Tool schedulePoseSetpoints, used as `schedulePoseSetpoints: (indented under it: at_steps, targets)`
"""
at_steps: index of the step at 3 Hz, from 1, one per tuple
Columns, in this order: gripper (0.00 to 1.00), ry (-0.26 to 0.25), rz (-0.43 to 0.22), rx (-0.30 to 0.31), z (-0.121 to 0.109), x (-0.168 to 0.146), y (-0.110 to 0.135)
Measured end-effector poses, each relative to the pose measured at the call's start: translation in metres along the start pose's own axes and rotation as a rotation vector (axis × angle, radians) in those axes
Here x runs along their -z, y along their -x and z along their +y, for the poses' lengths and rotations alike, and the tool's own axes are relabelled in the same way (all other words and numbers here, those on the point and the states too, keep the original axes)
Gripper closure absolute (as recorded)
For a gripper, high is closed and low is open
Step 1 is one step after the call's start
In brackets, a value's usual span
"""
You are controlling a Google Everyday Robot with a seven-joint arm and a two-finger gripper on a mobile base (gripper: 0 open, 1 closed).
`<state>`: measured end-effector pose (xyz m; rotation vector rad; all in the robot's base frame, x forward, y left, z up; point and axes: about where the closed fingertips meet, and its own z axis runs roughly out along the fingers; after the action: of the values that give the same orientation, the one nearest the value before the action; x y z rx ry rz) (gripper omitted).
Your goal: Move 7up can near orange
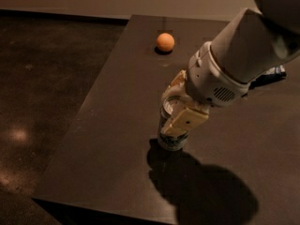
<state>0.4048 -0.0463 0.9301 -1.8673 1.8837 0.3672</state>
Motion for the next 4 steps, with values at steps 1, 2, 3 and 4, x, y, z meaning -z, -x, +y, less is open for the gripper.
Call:
schedulePoseSetpoints:
  at_steps: [1,2,3,4]
  targets:
    - [1.0,-0.018,-0.028,-0.013,-0.031,0.021,0.025]
    - [1.0,-0.018,-0.028,-0.013,-0.031,0.021,0.025]
    - [1.0,-0.04,-0.014,-0.058,-0.039,0.022,0.022]
    - [1.0,-0.096,-0.015,-0.131,-0.067,0.026,0.019]
